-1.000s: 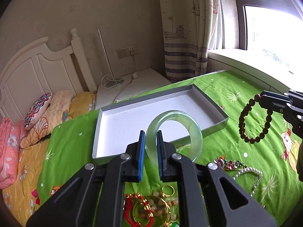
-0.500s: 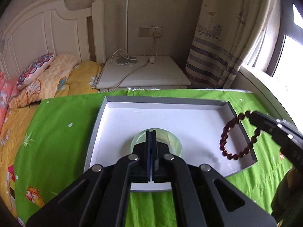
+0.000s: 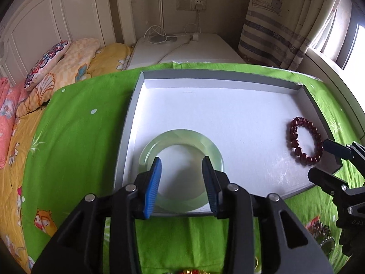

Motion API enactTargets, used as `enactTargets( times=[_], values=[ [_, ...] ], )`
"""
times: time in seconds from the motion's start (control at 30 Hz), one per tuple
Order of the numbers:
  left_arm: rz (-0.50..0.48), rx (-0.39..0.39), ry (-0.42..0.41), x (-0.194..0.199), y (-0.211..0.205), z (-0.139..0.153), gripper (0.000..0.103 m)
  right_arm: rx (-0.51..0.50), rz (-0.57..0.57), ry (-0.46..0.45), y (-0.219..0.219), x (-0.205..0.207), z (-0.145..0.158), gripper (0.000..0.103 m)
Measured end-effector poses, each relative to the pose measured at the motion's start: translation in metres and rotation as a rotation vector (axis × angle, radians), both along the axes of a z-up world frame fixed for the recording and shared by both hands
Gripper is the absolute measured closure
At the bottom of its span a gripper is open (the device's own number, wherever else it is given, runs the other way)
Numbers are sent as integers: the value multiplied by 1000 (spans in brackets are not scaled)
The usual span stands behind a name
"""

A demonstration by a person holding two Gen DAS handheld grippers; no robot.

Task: Organize jewelry
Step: 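Lower the jade bangle and red bracelet into the grey box and open both grippers, then move the right gripper to the gold twisted ring and close on it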

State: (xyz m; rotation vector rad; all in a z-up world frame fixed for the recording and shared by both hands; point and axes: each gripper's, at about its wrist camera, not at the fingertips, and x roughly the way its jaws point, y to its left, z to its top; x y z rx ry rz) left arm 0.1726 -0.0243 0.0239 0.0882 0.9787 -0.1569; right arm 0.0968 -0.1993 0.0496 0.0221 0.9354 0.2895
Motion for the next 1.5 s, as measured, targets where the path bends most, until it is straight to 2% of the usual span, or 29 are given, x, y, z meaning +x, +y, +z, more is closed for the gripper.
enactTargets(
  times=[0.27, 0.4, 0.47, 0.5, 0.53, 0.57, 0.63, 0.77, 0.87, 0.97, 1.0, 1.1, 1.17, 1.23, 1.3, 1.37, 1.5],
  values=[
    [-60, 22, 33, -58, 2, 1, 67, 32, 70, 76, -1, -38, 2, 29],
    [-55, 2, -9, -89, 6, 1, 66, 94, 84, 66, -5, -71, 7, 30],
    [-25, -42, -81, -108, 12, 7, 59, 98, 69, 15, -6, -93, 14, 30],
    [-11, -60, -128, -121, 15, 12, 39, 94, 51, -42, -8, -109, 19, 28],
    [13, -64, -169, -134, 16, 17, 10, 98, 44, -91, -11, -125, 24, 27],
    [34, -70, -219, -150, 18, 21, 5, 106, 58, -120, -13, -140, 26, 27],
    [42, -103, -255, -179, 22, 23, 4, 113, 93, -146, -17, -169, 27, 27],
    [82, -211, -218, -222, 37, 11, 4, 117, 160, -113, -19, -214, 18, 27],
    [117, -298, -170, -244, 51, 0, 4, 115, 196, -80, -12, -229, 13, 27],
    [133, -370, -204, -258, 63, 0, 3, 47, 241, -83, 7, -240, 12, 27],
    [134, -385, -189, -257, 65, -2, 3, 36, 264, -76, 15, -242, 11, 27],
    [135, -376, -121, -246, 60, -8, 3, -56, 291, -60, 31, -242, 1, 27],
    [107, -364, -111, -244, 54, -9, 3, -86, 308, -56, 36, -241, -3, 28],
    [87, -356, -113, -243, 49, -8, 3, -90, 313, -55, 37, -241, -5, 36],
    [71, -351, -115, -243, 46, -8, 3, -86, 296, -58, 35, -241, -6, 52],
    [58, -344, -111, -243, 43, -8, 3, -82, 281, -65, 32, -240, -5, 63],
    [52, -339, -109, -241, 40, -8, 3, -86, 273, -85, 32, -242, -4, 63]
  ],
)
